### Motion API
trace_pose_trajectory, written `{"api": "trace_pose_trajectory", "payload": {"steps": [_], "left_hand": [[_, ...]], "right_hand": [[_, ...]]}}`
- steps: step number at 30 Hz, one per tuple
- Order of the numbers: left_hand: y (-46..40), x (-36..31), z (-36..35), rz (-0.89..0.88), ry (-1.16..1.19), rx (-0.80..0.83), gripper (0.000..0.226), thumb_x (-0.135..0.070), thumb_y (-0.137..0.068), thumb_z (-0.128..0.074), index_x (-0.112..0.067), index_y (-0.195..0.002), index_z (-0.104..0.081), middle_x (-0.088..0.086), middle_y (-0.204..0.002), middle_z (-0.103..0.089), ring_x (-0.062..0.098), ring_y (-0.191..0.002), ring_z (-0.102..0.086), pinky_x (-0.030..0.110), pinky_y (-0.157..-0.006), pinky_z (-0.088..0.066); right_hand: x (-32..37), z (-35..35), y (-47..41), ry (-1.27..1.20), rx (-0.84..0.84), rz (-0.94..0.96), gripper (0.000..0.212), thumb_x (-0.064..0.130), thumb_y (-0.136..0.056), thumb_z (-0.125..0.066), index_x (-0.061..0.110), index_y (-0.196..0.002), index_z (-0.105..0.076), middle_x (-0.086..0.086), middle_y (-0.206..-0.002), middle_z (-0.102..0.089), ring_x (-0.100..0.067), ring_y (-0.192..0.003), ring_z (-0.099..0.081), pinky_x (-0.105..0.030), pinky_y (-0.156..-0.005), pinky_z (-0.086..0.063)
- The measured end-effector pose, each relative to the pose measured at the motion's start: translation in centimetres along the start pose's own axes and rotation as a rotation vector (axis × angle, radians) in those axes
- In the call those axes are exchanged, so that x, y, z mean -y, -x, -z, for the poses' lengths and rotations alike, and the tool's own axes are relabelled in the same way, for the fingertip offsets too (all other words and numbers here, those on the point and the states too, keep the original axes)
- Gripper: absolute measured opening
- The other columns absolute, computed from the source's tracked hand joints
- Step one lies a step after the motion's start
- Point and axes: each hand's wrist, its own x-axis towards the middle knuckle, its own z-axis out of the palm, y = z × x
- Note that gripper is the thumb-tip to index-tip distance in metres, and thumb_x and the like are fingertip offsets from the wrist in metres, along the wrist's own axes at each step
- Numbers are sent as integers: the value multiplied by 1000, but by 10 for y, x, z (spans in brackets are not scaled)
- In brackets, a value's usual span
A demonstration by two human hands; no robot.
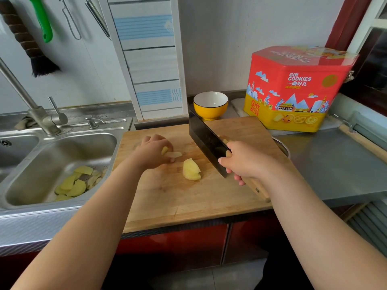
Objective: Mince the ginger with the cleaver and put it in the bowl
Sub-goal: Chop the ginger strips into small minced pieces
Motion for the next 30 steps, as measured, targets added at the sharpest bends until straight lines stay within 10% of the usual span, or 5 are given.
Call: {"api": "trace_pose_trajectory", "payload": {"steps": [8, 13, 30], "left_hand": [[0, -12, -3, 30, -55, -62, 25, -40, -84, -67, -32, -104, -55, 0, -134, -45, 27, -126, -34, 47, -103, -30], [6, -10, -4, 84, 384, -216, 8, -26, -91, -61, -25, -98, -60, -4, -101, -61, 15, -89, -56, 27, -69, -42], [5, 7, -17, 297, 154, -288, 54, -38, -83, -70, -19, -130, -51, 2, -118, -63, 24, -96, -61, 39, -72, -53]], "right_hand": [[0, 0, 2, -18, -2, 4, 53, 24, -102, -49, 12, -150, -29, -7, -97, -62, -12, -63, -59, -26, -55, -55], [0, 1, 2, -22, 1, 7, 53, 24, -103, -48, 12, -150, -29, -8, -97, -62, -13, -63, -58, -27, -57, -56], [1, -3, 2, 56, -8, 9, 53, 27, -102, -48, 14, -150, -30, -7, -98, -64, -16, -67, -63, -35, -66, -61]]}}
